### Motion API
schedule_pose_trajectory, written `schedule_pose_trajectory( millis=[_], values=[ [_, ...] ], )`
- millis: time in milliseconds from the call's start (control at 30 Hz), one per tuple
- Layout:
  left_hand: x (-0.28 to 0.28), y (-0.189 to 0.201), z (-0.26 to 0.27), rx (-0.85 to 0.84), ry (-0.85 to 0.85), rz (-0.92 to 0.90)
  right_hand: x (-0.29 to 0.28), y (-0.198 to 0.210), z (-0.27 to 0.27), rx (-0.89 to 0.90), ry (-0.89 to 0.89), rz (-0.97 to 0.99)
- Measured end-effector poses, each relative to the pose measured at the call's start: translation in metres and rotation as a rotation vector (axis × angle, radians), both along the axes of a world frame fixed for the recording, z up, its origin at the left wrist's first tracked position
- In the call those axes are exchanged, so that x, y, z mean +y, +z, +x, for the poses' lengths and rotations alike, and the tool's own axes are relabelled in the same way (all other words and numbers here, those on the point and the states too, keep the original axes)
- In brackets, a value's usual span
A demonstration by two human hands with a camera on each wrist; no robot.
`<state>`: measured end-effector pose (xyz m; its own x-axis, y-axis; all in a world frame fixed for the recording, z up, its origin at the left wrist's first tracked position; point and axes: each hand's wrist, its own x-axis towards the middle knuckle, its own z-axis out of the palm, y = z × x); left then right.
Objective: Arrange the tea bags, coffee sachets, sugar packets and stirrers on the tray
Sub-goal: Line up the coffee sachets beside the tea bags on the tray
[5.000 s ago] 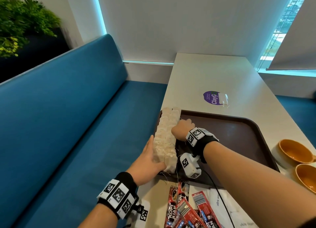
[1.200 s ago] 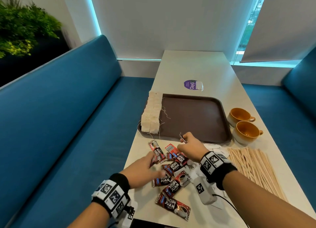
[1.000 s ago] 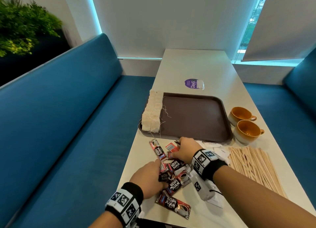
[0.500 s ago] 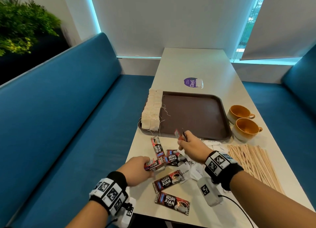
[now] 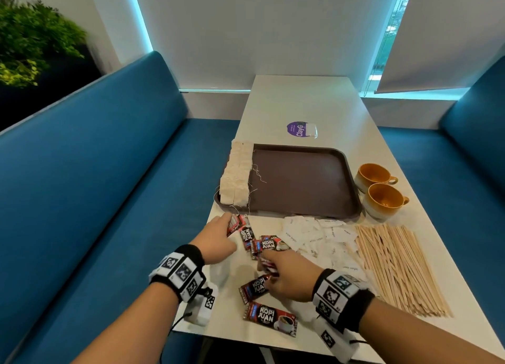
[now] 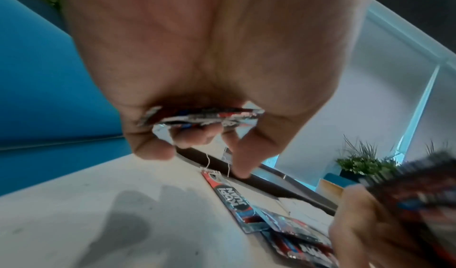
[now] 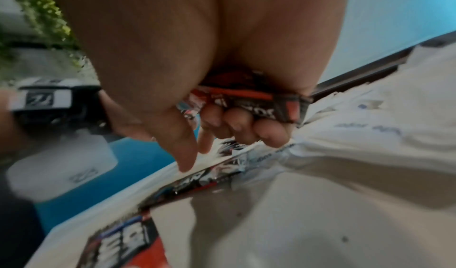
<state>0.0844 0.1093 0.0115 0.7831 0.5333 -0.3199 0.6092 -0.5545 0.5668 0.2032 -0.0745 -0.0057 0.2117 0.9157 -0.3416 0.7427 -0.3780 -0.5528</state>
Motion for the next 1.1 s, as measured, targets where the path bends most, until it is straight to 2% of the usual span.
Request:
schedule_pose_trajectory(
  millis=[100,200,300,400,567,667,733,833,900,1033,1100],
  values=[
    [0.002,-0.003,0.023,-0.051,-0.028,0.052,0.004,-0.008,-0.002,-0.119,0.098,0.002],
    [0.002,-0.008,0.038,0.074,-0.163,0.149,0.006,-0.011,-0.001,-0.207,0.135,0.0],
    [0.001,-0.011,0.042,0.195,-0.261,0.275,0.007,-0.013,0.002,-0.218,0.128,0.037],
    [0.006,-0.014,0.038,0.195,-0.231,0.354,0.009,-0.009,0.009,-0.154,0.052,0.102],
    [0.015,-0.011,0.022,0.163,-0.175,0.368,0.011,0.014,0.031,0.047,-0.258,0.318],
    [0.018,-0.007,0.011,0.168,-0.19,0.335,0.009,0.028,0.042,0.085,-0.389,0.383],
    [0.017,-0.003,0.003,0.15,-0.194,0.276,0.009,0.03,0.05,0.176,-0.465,0.395],
    [0.007,0.007,-0.012,0.038,-0.151,0.081,0.01,0.029,0.063,0.393,-0.577,0.361],
    [-0.005,0.012,-0.021,-0.02,-0.144,-0.036,0.012,0.027,0.067,0.452,-0.589,0.334],
    [-0.038,0.01,-0.03,-0.019,-0.233,-0.125,0.022,0.023,0.065,0.425,-0.523,0.282],
    [-0.06,0.007,-0.032,0.008,-0.3,-0.115,0.029,0.02,0.063,0.332,-0.453,0.27]
  ],
)
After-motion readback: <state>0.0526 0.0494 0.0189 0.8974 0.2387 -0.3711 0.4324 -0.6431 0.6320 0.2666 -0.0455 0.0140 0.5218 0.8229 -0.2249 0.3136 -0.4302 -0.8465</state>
